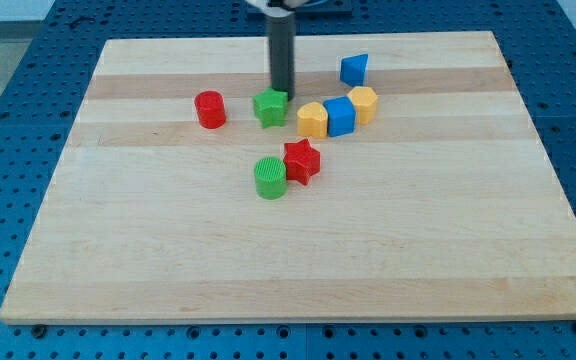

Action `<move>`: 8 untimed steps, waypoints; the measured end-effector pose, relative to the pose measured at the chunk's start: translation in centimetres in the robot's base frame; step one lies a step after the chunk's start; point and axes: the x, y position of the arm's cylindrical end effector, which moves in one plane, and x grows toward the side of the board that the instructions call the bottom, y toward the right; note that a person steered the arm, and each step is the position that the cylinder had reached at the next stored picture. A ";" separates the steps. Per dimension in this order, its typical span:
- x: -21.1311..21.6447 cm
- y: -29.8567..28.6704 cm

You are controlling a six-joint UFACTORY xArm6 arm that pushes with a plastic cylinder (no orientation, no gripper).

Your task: Move the green star below the red circle

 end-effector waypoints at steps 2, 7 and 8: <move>1.9 -3.8; 1.7 0.7; 3.2 0.4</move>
